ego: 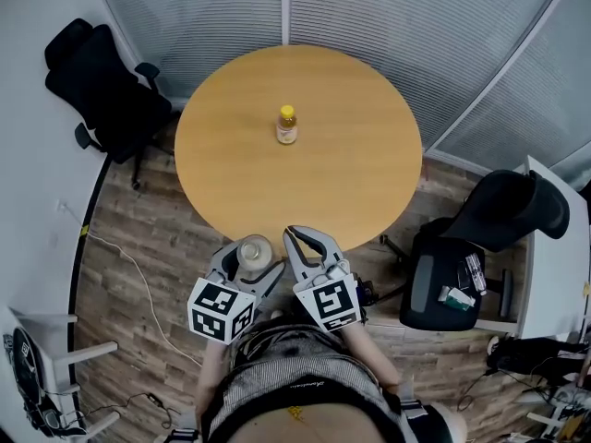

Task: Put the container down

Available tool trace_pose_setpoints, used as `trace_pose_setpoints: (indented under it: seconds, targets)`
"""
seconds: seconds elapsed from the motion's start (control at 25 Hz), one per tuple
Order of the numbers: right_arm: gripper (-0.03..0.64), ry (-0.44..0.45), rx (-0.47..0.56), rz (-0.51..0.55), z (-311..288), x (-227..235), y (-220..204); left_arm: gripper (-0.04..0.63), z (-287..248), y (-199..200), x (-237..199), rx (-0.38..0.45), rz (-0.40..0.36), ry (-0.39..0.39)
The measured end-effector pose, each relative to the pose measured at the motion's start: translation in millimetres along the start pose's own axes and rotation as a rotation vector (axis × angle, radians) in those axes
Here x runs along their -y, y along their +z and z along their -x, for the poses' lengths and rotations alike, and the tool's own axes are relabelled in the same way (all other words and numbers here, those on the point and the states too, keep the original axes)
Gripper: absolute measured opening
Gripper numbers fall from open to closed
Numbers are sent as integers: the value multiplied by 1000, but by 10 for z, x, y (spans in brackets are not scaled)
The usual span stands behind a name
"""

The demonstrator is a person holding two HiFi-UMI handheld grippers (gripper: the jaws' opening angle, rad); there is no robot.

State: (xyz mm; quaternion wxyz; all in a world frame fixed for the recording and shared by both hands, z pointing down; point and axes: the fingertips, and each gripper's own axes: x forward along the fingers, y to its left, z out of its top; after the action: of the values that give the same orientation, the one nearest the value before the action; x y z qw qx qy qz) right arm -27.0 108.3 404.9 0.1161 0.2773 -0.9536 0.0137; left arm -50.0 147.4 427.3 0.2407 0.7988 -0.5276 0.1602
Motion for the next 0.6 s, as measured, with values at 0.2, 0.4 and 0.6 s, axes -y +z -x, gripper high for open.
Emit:
trace_pose_setpoints:
  seconds: [0.2,0.4,0.6]
  targets:
    - [25,8,-4,0,-11,111,-23,344,-111,51,2,0,4,9]
    - [25,19,4,-2,1,233,-46,344,-225,94,60,4,7,15]
    - [25,40,12,7,-13,365,-35,344,-340,172,88,12,13,29]
